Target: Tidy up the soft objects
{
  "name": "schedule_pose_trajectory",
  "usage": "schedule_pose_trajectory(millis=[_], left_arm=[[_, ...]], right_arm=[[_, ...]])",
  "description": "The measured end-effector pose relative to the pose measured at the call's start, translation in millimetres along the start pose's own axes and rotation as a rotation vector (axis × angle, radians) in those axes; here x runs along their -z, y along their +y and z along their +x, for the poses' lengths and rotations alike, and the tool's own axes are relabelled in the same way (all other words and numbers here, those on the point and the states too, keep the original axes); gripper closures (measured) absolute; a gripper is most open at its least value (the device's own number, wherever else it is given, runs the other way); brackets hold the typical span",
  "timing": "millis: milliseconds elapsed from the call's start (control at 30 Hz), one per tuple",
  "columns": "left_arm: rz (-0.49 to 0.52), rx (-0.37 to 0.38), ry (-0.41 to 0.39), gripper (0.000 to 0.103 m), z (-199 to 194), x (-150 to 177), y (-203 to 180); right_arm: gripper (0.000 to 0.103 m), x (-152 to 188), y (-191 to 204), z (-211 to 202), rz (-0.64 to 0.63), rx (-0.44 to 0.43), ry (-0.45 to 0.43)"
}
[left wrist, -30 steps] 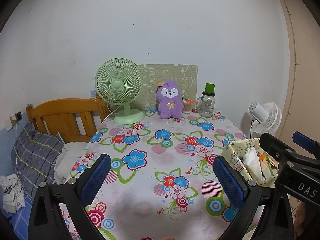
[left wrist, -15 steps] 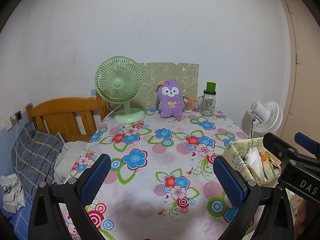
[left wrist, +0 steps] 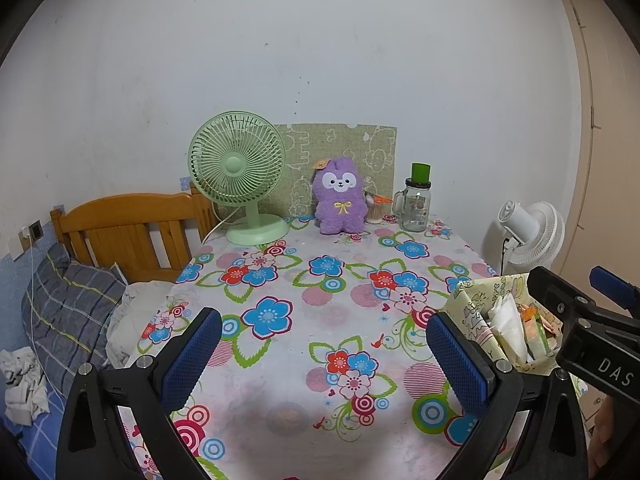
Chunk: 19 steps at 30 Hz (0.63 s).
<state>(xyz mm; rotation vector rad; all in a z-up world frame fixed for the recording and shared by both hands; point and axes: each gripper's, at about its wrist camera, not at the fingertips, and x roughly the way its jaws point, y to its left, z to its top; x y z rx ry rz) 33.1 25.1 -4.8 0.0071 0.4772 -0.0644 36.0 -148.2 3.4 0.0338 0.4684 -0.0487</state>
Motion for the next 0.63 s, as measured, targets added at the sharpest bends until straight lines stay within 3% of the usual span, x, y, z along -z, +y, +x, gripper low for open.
schedule_pose_trajectory(millis=[633], left_arm=[[-0.006,0.003,0.004,0.000,2.0,-0.1,-7.3]], right_arm=[[0.003,1.5,-2.0,-0.7,0.001,0.006,0.006]])
